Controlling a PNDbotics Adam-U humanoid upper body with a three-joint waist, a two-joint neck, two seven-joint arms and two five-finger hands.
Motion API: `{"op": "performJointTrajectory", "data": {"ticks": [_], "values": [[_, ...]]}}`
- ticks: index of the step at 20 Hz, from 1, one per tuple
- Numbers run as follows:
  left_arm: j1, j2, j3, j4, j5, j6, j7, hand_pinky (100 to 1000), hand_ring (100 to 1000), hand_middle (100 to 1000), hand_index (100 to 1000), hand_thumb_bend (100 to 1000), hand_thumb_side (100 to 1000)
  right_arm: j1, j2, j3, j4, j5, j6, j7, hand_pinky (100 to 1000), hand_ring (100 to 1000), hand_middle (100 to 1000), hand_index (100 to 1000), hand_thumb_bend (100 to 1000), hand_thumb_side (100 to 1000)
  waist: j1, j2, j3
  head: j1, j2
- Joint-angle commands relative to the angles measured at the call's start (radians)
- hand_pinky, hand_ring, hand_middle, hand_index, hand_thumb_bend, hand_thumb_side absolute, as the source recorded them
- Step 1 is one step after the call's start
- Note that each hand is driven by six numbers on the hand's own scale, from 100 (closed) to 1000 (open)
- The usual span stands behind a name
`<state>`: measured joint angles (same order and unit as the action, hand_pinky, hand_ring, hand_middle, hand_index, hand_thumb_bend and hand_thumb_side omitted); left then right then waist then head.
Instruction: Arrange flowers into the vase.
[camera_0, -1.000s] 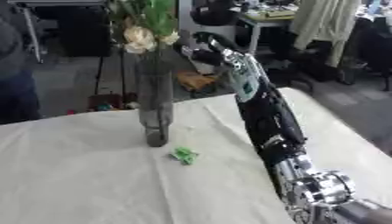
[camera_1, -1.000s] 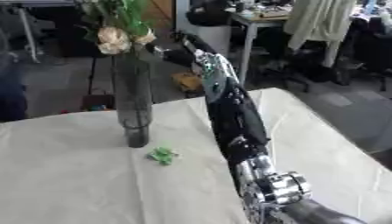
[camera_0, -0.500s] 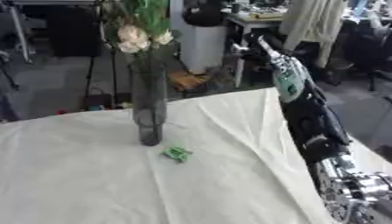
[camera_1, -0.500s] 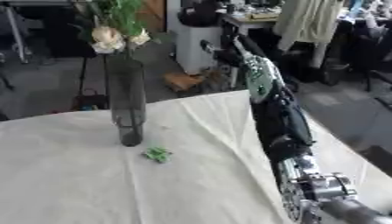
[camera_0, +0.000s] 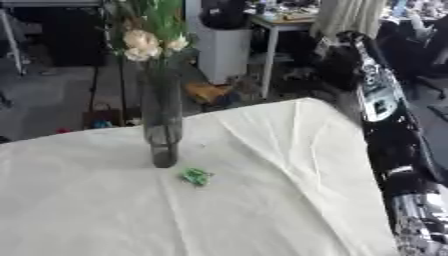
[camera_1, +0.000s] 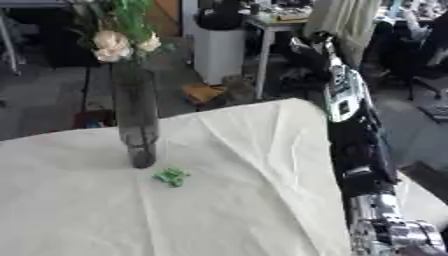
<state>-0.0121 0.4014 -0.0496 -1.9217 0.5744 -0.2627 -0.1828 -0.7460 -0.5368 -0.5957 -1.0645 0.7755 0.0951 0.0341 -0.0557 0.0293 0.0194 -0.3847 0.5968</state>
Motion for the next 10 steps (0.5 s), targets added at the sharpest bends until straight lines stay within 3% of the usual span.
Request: {"op": "performJointTrajectory", "data": {"ticks": [1,6,10], "values": [[-0.002,0.026,0.016,-0.02,-0.011,-0.003,0.008,629,545,458,678,727,733,0.006,-0.053,-0.054,-0.065,-0.015,0.062,-0.06,862,949,798,866,468,839,0.002,-0.012,-0.005,0.005,0.004],[0.005,0.028,0.028,-0.02,-0.021,-0.011,0.017,629,547,460,677,727,734,0.054,-0.062,-0.172,-0.148,-0.034,0.206,-0.243,818,927,771,836,421,806,0.003,-0.013,-0.021,0.011,0.011],[0.011,0.027,0.039,-0.015,-0.03,-0.015,0.026,629,549,461,676,728,734,0.096,-0.059,-0.271,-0.192,-0.105,0.323,-0.474,780,916,759,815,403,778,0.001,-0.013,-0.032,0.015,0.015]]}}
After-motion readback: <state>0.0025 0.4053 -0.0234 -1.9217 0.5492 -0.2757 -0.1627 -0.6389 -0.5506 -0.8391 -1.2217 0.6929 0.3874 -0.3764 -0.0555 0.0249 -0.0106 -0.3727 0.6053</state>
